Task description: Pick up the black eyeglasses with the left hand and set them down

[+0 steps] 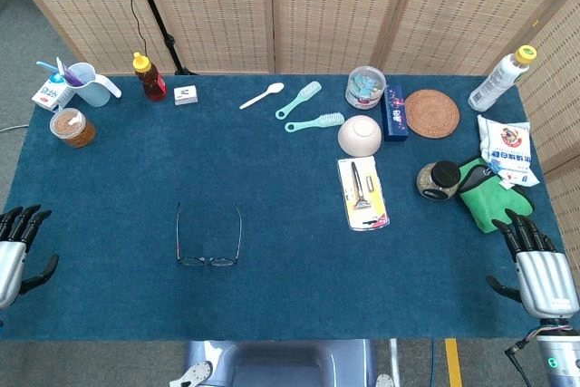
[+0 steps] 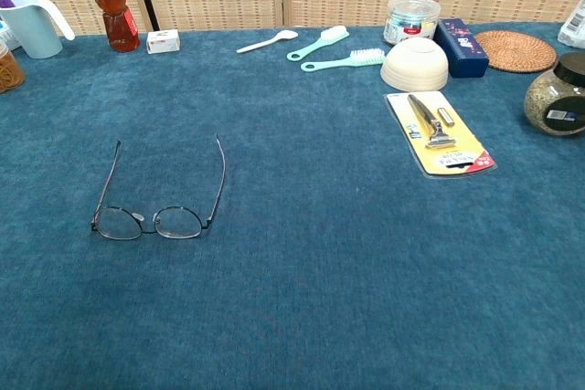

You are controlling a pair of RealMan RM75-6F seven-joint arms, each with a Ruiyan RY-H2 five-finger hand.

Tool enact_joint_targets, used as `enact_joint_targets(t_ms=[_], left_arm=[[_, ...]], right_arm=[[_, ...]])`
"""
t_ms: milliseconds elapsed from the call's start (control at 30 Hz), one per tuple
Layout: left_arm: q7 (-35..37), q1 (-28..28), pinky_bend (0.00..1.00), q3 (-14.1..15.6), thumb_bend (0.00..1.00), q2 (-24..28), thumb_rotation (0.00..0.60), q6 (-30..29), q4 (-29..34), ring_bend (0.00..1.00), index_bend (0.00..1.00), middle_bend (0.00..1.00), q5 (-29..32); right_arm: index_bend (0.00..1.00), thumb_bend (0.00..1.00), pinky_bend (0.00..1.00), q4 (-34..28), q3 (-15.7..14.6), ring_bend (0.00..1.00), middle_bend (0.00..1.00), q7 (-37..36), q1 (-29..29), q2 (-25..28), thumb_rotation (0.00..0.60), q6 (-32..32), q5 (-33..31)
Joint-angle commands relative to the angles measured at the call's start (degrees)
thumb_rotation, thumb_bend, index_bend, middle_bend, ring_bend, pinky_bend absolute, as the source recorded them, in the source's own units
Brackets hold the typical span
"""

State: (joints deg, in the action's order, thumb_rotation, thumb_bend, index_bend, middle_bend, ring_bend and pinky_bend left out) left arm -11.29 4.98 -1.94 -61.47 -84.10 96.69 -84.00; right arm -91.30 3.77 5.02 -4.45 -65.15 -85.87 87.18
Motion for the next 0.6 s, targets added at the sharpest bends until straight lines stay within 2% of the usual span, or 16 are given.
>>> enact_joint_targets(t_ms=[33, 233, 333, 600], left_arm=[[0.0, 0.0, 0.12, 0.0, 0.34, -0.1, 0.483, 0.1, 0.0, 0.09, 0.17, 0.14, 0.0], [0.1, -0.1, 0.12, 0.2, 0.34, -0.5, 0.483, 0.2, -0.3, 0.09, 0.16, 0.13, 0.1], [0.0, -0.1, 0.12, 0.2, 0.34, -0.5, 0.481, 0.1, -0.4, 0.06, 0.11, 0.08, 0.1], [-0.5, 0.7, 0.09, 0.3, 0.34, 0.7, 0.458, 1.8, 0.7, 0.03, 0.02, 0.03, 0.3]], right_arm=[[0.16, 0.04, 0.25, 0.0, 0.0, 0.10, 0.07, -0.1, -0.1, 0.0, 0.600, 0.0, 0.0], [0.16, 0.04, 0.25, -0.1, 0.1, 0.10, 0.07, 0.0, -0.2, 0.3, 0.600, 0.2, 0.0], [0.16, 0.04, 0.25, -0.2, 0.0, 0.10, 0.07, 0.1, -0.1, 0.4, 0.600, 0.0, 0.1], [0.16, 0.04, 0.25, -0.5, 0.0, 0.10, 0.07, 0.1, 0.1, 0.4, 0.600, -0.5, 0.2]])
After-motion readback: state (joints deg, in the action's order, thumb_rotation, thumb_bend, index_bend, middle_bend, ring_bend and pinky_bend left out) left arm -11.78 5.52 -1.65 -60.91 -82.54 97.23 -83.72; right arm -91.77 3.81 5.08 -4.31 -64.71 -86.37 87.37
